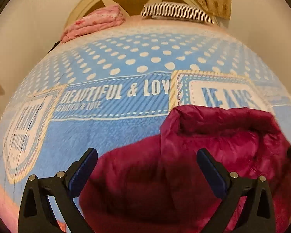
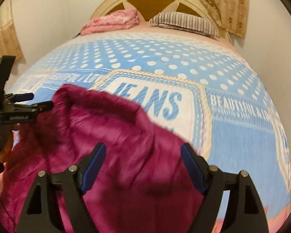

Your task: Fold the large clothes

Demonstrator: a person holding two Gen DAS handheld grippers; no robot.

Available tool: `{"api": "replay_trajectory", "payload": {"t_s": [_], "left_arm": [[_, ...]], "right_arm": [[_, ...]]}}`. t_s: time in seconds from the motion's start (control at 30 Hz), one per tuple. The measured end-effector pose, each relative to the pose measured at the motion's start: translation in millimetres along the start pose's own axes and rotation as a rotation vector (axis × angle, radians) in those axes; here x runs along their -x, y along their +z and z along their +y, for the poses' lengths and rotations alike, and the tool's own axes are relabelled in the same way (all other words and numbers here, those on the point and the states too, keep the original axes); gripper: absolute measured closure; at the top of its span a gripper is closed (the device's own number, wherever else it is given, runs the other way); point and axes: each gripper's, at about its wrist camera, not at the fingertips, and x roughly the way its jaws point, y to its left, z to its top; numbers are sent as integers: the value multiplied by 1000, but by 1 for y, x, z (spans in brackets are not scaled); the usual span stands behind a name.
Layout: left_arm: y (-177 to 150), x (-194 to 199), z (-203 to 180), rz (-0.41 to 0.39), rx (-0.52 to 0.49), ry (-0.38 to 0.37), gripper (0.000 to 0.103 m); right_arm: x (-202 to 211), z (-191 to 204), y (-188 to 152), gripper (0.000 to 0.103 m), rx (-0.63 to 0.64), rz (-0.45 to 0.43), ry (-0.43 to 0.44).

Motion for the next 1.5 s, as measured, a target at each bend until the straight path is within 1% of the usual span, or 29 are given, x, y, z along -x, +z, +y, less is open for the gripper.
{"api": "replay_trajectory", "payload": {"t_s": [0.03, 0.1, 0.13, 0.17, 0.2, 0.23, 0.27, 0.3, 0.33, 0.37, 0.43, 0.53, 0.67, 0.87, 1.03, 1.07, 1.13, 1.2, 1.23, 1.27, 1.3, 1.33, 1.37, 1.4, 1.47, 1.5], "left_arm": [[2, -4, -2, 5, -5, 5, 1], [5, -11, -5, -9, -13, 4, 1], [6, -10, -6, -19, -19, -1, 6], [6, -9, -7, -32, -27, -9, 24], [7, -10, -9, -30, -36, -35, 36], [7, -12, -10, -15, -39, -65, 61], [6, -13, -11, 2, -38, -93, 80], [6, -11, -11, 9, -35, -114, 86], [5, -6, -10, -2, -37, -119, 88], [4, 2, -10, -25, -43, -115, 89], [2, 13, -6, -58, -46, -114, 92], [-7, 26, 3, -72, -5, -141, 93], [-26, 27, 3, -55, 7, -154, 94], [-57, 16, -5, -13, 2, -161, 94], [-68, 21, -11, -31, -30, -141, 94], [-67, 27, -11, -43, -24, -125, 93], [-65, 42, -10, -73, -13, -135, 91], [-63, 65, -9, -139, -10, -121, 78], [-60, 74, -10, -171, -8, -105, 54], [-57, 83, -10, -213, 0, -76, 24], [-54, 90, -10, -249, 14, -55, 12], [-48, 94, -11, -287, 31, -49, 9], [-41, 95, -13, -302, 38, -58, 9], [-35, 91, -17, -296, 38, -50, 9], [-19, 72, -32, -253, 19, 49, 9], [-14, 58, -39, -235, -7, 116, 9]], "right_arm": [[-7, 0, 6, 21, 14, 8, -5], [-25, 1, 16, 21, 51, 42, -8], [-30, 3, 19, 22, 69, 52, -3], [-36, 6, 21, 26, 92, 65, -2], [-44, 10, 22, 38, 130, 77, -17], [-47, 12, 22, 46, 152, 87, -28], [-52, 14, 21, 65, 177, 106, -36], [-54, 14, 19, 85, 193, 117, -46], [-55, 15, 19, 87, 203, 117, -59], [-50, 15, 16, 88, 216, 95, -77], [-38, 13, 13, 90, 212, 61, -71], [-21, 11, 6, 92, 223, 19, -98], [-2, 15, -12, 93, 249, -27, -104], [-17, 16, -35, 94, 266, 1, -123], [-27, 16, -55, 94, 300, -1, -148], [-28, 16, -57, 95, 304, -4, -151], [-29, 17, -59, 95, 305, -12, -153], [-29, 16, -60, 95, 303, -17, -152], [-29, 16, -61, 95, 302, -18, -150], [-30, 16, -61, 94, 301, -18, -148], [-31, 16, -61, 94, 301, -19, -147], [-31, 16, -62, 94, 301, -21, -148], [-31, 16, -62, 94, 299, -24, -149], [-32, 16, -62, 94, 298, -25, -149], [-31, 15, -63, 94, 296, -29, -147], [-31, 15, -63, 94, 293, -31, -144]]}}
